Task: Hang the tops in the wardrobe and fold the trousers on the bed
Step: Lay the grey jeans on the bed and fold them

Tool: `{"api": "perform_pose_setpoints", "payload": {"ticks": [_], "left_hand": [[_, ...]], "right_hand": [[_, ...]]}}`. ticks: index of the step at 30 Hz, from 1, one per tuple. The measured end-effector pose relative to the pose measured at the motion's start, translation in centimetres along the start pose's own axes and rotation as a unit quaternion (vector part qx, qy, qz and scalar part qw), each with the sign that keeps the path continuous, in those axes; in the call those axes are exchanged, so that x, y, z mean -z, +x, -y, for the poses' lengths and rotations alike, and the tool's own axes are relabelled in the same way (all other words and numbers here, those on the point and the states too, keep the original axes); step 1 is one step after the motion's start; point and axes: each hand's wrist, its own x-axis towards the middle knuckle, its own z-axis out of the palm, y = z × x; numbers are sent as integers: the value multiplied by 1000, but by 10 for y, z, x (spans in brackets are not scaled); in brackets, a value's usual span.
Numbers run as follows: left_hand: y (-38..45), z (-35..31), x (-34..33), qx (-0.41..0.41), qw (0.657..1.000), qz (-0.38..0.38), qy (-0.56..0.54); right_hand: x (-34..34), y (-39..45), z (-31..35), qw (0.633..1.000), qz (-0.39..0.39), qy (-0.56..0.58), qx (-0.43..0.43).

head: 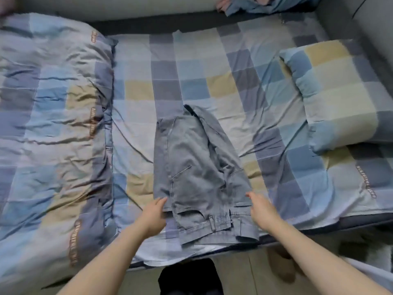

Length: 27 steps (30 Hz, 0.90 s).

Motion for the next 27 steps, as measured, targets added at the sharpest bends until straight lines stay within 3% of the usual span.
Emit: {"api": "perform_pose_setpoints", "payload": {"ticks": [4, 7, 10, 12, 15, 18, 21, 22, 25, 27], "left_hand": [[28, 24, -52, -34, 970, 45, 235], [53, 31, -78, -89, 935, 48, 340], [79, 31, -99, -120, 916, 57, 379], [95, 24, -111, -120, 918, 63, 372], [118, 3, -121, -144, 921, 47, 358], [134, -24, -121, -207, 918, 25, 338], [145, -56, -114, -292, 912, 3, 288], [149, -66, -111, -324, 904, -6, 280], [156, -96, -96, -409, 874, -20, 261], [154, -114, -84, -450, 866, -43, 211]], "right_hand": [[-39, 27, -8, 960, 37, -235, 150], [-67, 50, -17, 959, 47, -271, 63], [-97, 60, -32, 975, 81, -139, -155], [-116, 61, -43, 957, 72, 12, -281], [-134, 57, -54, 924, 43, 130, -358], [-130, 56, -56, 911, 1, 236, -337], [-105, 47, -42, 827, 21, 485, -285], [-93, 43, -37, 812, 32, 522, -260], [-55, 30, -21, 821, 60, 544, -162], [-30, 22, -14, 799, 70, 586, -114]]}}
